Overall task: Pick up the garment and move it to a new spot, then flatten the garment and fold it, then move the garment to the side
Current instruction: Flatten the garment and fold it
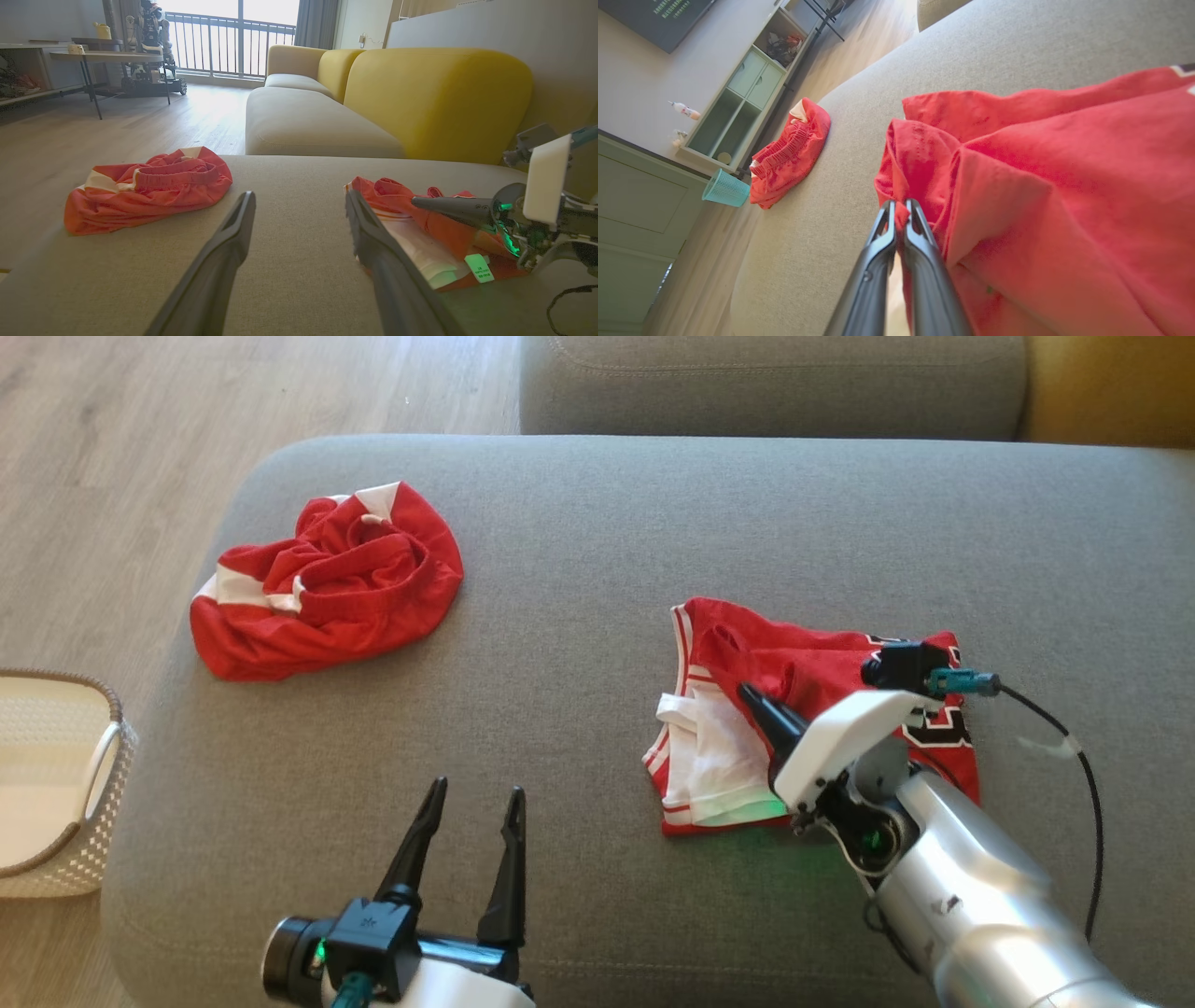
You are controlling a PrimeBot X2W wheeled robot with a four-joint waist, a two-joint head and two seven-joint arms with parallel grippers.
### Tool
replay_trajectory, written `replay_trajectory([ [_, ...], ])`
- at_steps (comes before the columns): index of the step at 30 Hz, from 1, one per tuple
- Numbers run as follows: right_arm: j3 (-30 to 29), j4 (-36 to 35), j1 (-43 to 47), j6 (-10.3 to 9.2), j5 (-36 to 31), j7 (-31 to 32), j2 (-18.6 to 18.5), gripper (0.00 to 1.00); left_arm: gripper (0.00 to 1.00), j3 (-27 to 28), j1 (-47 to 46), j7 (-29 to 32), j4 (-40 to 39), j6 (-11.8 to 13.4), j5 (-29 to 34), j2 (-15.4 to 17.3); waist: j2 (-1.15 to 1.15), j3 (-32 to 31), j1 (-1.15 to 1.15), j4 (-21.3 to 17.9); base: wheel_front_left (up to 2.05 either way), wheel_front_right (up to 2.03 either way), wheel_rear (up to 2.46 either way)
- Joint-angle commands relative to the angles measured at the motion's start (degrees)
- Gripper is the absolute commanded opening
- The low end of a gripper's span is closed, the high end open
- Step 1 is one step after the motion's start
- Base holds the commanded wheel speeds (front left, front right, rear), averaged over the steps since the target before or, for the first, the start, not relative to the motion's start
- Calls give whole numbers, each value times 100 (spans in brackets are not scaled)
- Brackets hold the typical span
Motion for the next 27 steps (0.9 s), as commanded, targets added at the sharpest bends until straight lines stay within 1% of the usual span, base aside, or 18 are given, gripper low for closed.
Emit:
replay_trajectory([
  [1, 136, -192, -330, -1, 148, -132, 64, 0, 100, 117, -234, -45, -199, -5, 4, -54, 0, 4, 0, 20, 0, 0, 0],
  [6, 567, -181, -621, -1, 685, -390, 64, 0, 100, 111, -280, -45, -176, -43, 62, -54, 0, 50, 0, 103, 0, 0, 0],
  [12, 1182, 351, -887, -1, 1237, -727, 64, 0, 100, 86, -284, -45, -135, -69, 51, -54, 0, 114, 0, 224, 0, 0, 0],
  [13, 1280, 438, -916, -1, 1333, -773, 64, 38, 100, 88, -288, -45, -136, -66, 43, -54, 0, 134, 0, 235, 0, 0, 0],
  [14, 1369, 509, -949, -1, 1430, -831, 64, 100, 100, 94, -294, -45, -137, -61, 35, -54, 0, 158, 0, 240, 0, 0, 0],
  [16, 1522, 569, -1022, -1, 1647, -962, 64, 100, 100, 108, -303, -45, -134, -49, 17, -54, 0, 201, 0, 231, 0, 0, 0],
  [19, 1689, 454, -1181, -1, 1943, -1215, 64, 100, 100, 121, -309, -45, -128, -26, -4, -54, 0, 240, 0, 182, 0, 0, 0],
  [22, 1748, 411, -1424, -1, 2029, -1419, 64, 100, 100, 129, -306, -45, -138, 13, -18, -54, 0, 239, 0, 102, 0, 0, 0],
  [25, 1776, 953, -1759, -1, 1632, -1560, 42, 100, 100, 130, -315, -45, -165, 39, -28, -54, 0, 222, 0, 48, 0, 0, 0],
  [26, 1800, 1191, -1855, -1, 1448, -1600, -26, 100, 100, 123, -320, -45, -168, 40, -29, -54, 0, 214, 0, 52, 0, 0, 0],
  [27, 1911, 1563, -1997, -1, 1048, -1665, -212, 100, 100, 110, -335, -45, -177, 36, -24, -54, 0, 211, 0, 79, 0, 0, 0],
])
